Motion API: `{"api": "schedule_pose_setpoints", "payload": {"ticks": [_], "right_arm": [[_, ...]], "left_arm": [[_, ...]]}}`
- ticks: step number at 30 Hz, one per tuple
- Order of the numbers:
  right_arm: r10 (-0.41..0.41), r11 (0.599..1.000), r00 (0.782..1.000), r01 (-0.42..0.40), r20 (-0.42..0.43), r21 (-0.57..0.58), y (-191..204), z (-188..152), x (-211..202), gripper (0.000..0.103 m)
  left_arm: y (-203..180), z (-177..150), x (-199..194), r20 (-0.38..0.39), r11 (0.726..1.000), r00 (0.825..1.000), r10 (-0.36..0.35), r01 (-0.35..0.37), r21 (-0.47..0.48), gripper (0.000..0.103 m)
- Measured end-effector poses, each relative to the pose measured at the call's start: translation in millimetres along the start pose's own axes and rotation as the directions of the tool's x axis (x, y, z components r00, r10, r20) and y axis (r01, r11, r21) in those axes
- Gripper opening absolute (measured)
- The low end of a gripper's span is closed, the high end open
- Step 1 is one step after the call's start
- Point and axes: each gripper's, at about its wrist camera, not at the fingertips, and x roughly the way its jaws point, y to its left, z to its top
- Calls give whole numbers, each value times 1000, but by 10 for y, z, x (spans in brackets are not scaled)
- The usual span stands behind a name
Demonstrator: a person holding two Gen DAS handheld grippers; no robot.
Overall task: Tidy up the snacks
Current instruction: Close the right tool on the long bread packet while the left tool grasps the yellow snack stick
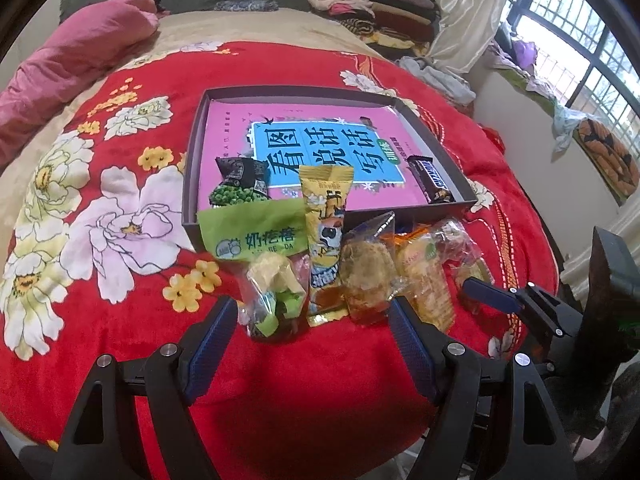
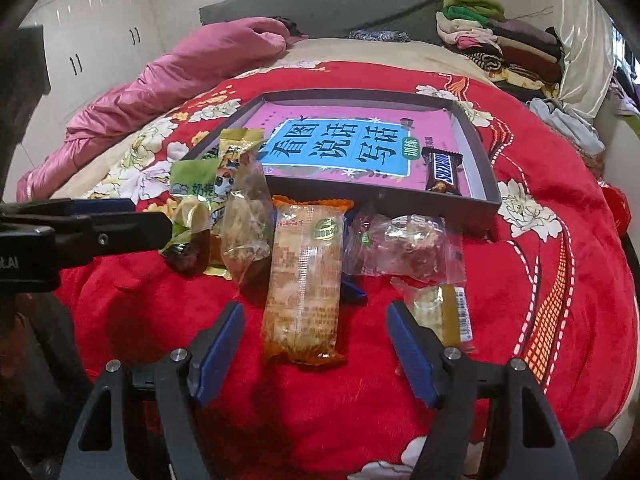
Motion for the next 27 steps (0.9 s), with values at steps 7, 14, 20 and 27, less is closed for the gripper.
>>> {"api": "schedule_pose_setpoints", "payload": {"ticks": [7,14,20,27], "right_arm": [[3,1000,1000,-3,4,-19,33,21,68,64],[11,1000,1000,-11,-7,-20,18,41,170,56],[34,999,999,-34,4,-25,-23,86,227,50],[38,999,999,-38,6,-26,-36,71,271,49]], "left_arm": [[-10,115,46,18,1000,1000,10,-11,27,79],[-25,219,183,-3,1000,1000,-2,2,27,69],[34,293,272,-18,1000,1000,-5,5,11,56],[37,340,378,-35,1000,999,-28,28,-7,42]]}}
